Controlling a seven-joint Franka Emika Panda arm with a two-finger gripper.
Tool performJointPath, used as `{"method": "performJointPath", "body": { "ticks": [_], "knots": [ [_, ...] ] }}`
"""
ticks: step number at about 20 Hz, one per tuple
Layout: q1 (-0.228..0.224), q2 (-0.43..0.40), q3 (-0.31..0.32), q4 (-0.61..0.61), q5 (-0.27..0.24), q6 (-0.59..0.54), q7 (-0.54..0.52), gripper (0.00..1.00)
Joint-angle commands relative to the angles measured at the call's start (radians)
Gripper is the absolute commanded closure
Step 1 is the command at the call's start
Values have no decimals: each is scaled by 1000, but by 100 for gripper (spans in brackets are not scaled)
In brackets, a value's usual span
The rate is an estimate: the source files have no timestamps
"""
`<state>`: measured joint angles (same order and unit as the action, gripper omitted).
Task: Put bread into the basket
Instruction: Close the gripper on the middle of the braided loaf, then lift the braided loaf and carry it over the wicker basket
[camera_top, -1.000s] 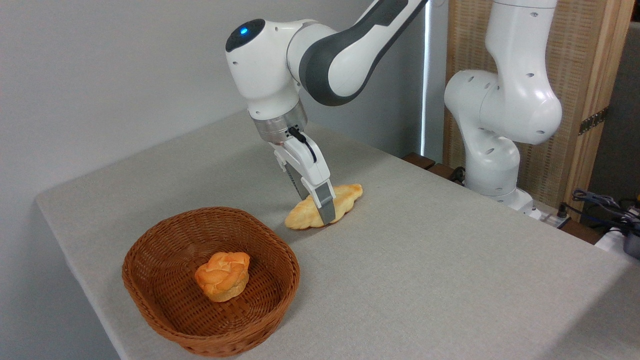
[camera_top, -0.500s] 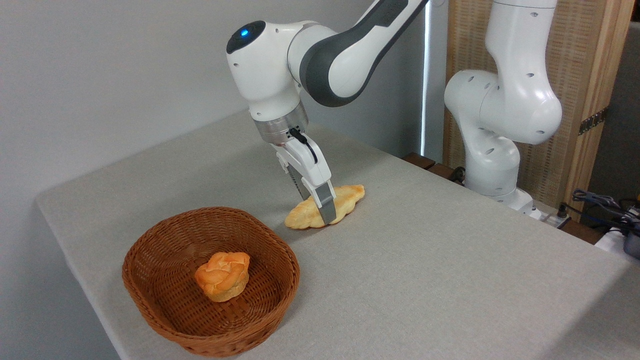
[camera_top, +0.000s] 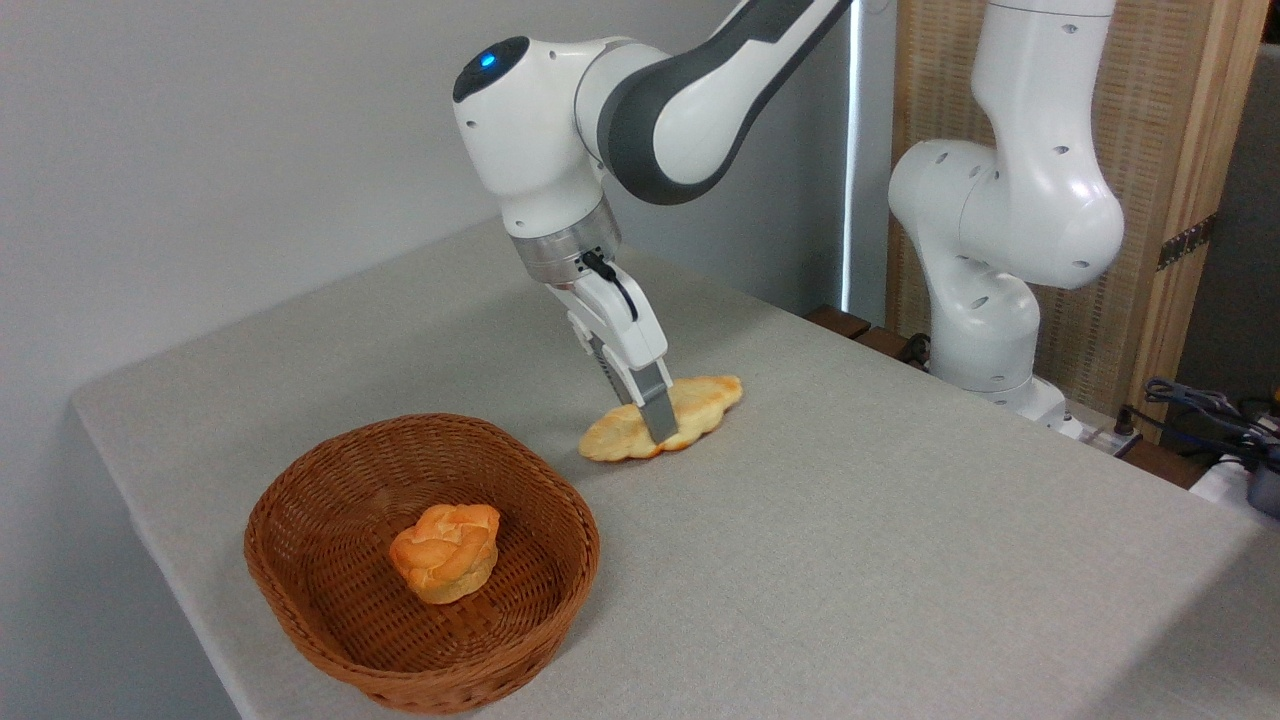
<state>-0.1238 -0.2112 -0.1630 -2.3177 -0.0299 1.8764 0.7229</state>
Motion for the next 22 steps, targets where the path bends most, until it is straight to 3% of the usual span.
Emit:
{"method": "performJointPath", "body": {
  "ticks": [1, 11, 15, 18, 22],
  "knots": [
    [0, -13, 10, 49, 90, -123, 16, 53],
    [0, 47, 69, 270, 78, -197, 36, 53],
    [0, 134, 123, 467, 1, -197, 32, 52],
    [0, 208, 125, 590, -36, -197, 26, 52],
    [0, 249, 125, 639, -88, -174, 21, 49]
  ]
}}
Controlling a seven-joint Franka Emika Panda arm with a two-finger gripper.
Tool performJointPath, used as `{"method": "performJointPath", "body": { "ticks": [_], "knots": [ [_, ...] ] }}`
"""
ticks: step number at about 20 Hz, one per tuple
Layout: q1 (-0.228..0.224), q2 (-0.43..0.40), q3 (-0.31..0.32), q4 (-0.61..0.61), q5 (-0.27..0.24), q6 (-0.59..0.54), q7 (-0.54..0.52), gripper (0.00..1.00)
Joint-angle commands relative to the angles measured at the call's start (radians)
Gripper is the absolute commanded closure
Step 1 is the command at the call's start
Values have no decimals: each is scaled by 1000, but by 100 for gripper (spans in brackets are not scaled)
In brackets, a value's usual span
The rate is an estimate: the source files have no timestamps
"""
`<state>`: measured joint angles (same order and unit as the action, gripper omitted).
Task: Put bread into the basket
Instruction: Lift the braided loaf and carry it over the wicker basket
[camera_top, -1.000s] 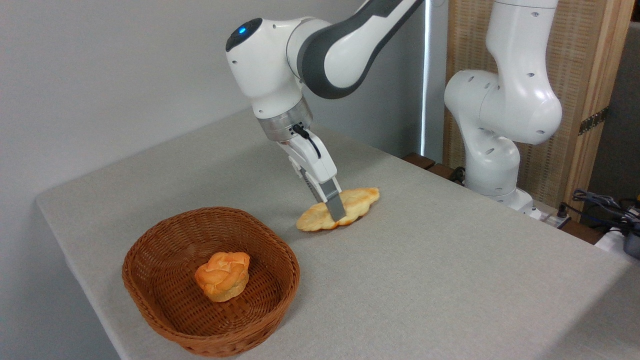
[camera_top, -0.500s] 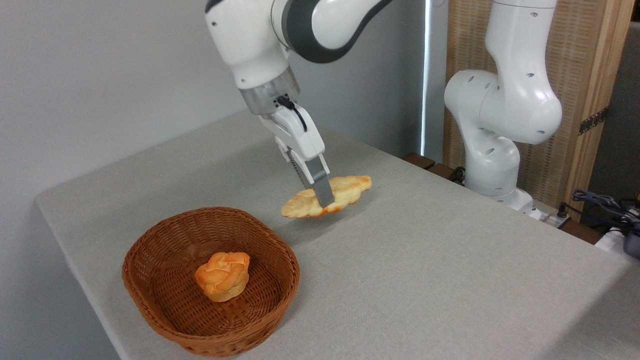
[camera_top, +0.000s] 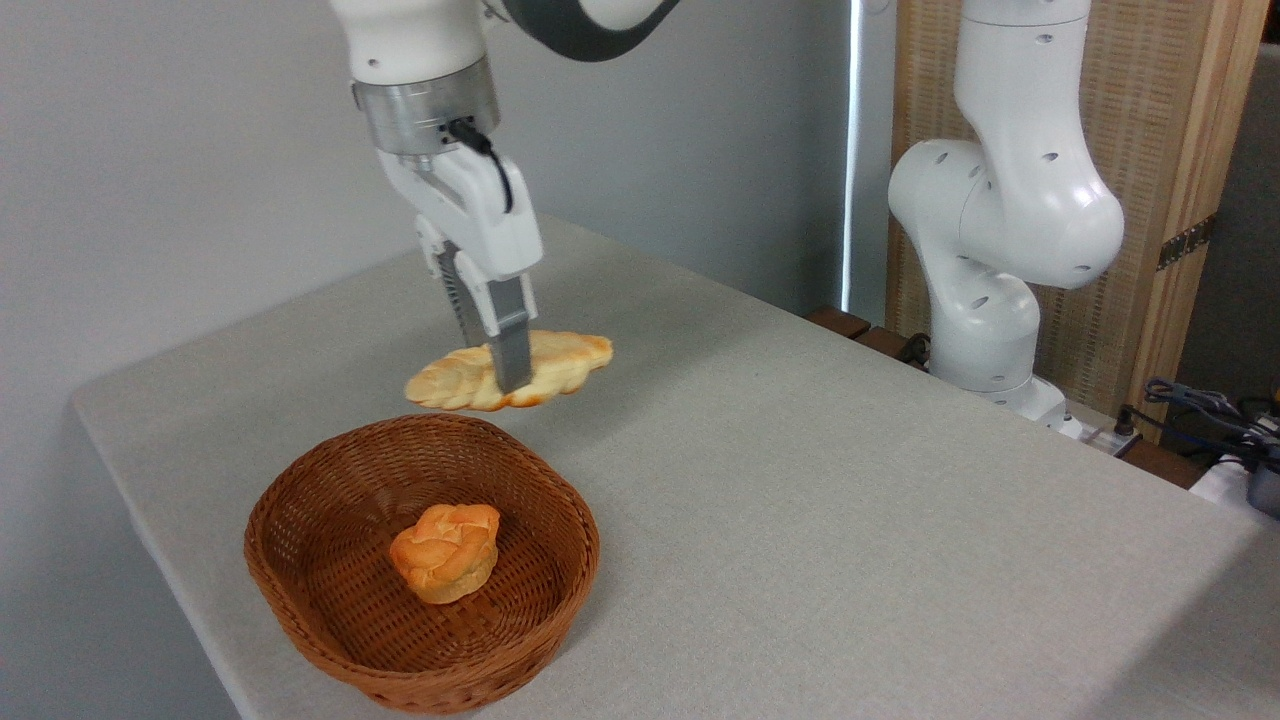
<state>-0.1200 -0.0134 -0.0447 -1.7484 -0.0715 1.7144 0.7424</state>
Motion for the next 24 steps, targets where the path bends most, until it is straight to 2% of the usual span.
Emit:
{"method": "performJointPath", "body": {
  "ticks": [1, 3, 5, 7, 10, 21, 22, 24],
  "knots": [
    [-4, 67, 3, 88, -53, 2, 2, 43],
    [-4, 101, -4, 125, -57, 17, -8, 39],
    [-4, 116, -7, 144, -56, 37, -18, 25],
    [-3, 116, -7, 144, -53, 76, -21, 5],
    [-3, 118, -7, 144, -54, 86, -21, 0],
    [-3, 118, 3, 164, -59, 86, -38, 0],
    [-1, 118, 5, 167, -68, 86, -47, 0],
    [2, 118, 8, 170, -120, 87, -73, 0]
  ]
}}
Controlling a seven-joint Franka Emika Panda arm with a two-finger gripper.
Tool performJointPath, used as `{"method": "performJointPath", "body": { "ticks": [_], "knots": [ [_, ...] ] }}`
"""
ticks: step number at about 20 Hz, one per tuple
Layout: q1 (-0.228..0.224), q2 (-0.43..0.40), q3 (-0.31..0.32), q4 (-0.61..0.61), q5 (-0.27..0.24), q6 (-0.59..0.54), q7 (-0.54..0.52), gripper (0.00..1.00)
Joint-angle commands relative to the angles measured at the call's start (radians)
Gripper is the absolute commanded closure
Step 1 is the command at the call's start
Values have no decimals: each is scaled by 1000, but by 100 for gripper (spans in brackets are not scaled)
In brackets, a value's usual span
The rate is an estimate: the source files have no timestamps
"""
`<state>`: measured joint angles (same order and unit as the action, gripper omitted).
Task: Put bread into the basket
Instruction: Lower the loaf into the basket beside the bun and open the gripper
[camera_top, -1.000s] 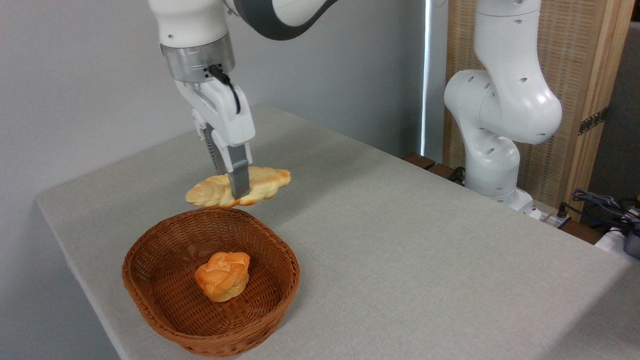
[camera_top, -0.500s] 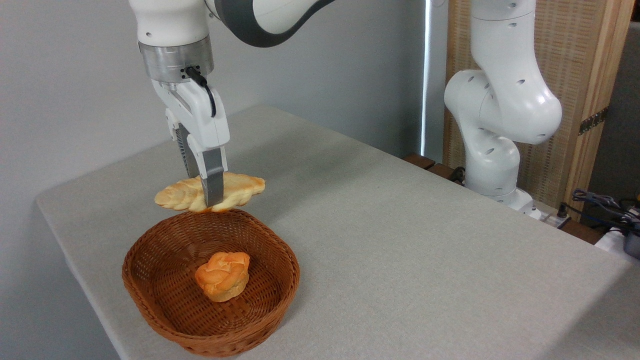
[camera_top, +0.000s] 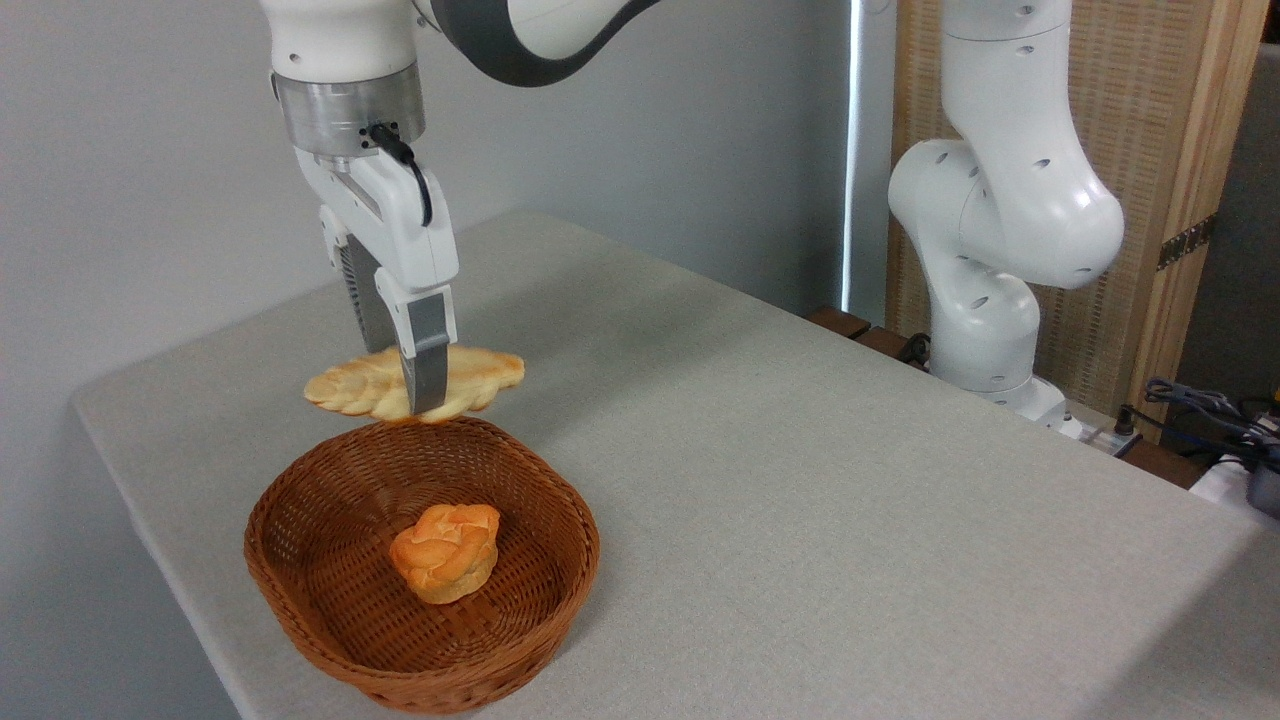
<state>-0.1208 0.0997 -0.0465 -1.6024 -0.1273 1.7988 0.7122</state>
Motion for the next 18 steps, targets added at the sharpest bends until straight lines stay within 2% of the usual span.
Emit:
{"method": "performJointPath", "body": {
  "ticks": [1, 4, 10, 13, 18],
  "knots": [
    [4, 5, 16, 25, -78, 2, -60, 0],
    [4, 5, 39, 36, -109, 2, -68, 0],
    [4, 0, 51, 36, -106, -4, -68, 0],
    [4, -3, 56, 36, -88, -56, -66, 0],
    [4, -37, 79, 44, -17, -73, -27, 0]
  ]
}}
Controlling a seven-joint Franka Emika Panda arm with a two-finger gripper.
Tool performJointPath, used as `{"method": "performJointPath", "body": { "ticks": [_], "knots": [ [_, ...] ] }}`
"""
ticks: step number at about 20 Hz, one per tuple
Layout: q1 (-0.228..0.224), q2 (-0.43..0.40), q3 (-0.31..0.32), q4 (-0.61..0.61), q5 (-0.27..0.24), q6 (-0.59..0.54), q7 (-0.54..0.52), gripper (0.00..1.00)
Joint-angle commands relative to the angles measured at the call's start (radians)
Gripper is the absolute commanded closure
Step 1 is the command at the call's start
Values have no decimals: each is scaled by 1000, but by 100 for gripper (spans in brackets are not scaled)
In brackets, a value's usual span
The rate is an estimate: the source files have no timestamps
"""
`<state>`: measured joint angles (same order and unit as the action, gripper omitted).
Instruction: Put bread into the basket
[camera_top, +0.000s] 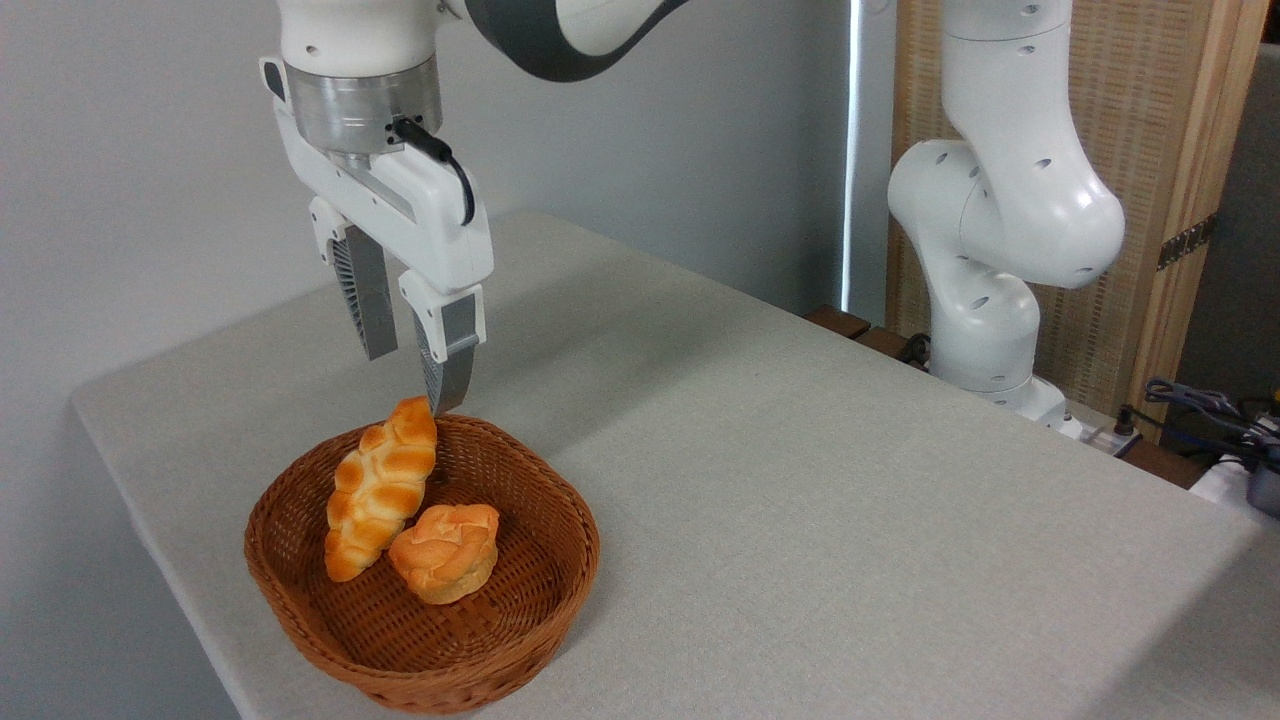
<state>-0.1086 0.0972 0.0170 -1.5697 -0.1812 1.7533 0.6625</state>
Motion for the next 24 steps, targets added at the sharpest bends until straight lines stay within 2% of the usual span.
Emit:
{"method": "performJointPath", "body": {
  "ticks": [1, 5, 7, 12, 22, 24],
  "knots": [
    [-10, -36, 15, 8, 39, -38, 38, 0],
    [-10, -82, 15, 1, 81, -151, 42, 0],
    [-10, -114, 15, -10, 82, -207, 61, 0],
    [-11, -165, 24, -58, 104, -193, 97, 0],
    [-13, -154, 38, -75, 128, -155, 95, 0],
    [-16, -154, 58, -76, 128, -138, 97, 0]
  ]
}}
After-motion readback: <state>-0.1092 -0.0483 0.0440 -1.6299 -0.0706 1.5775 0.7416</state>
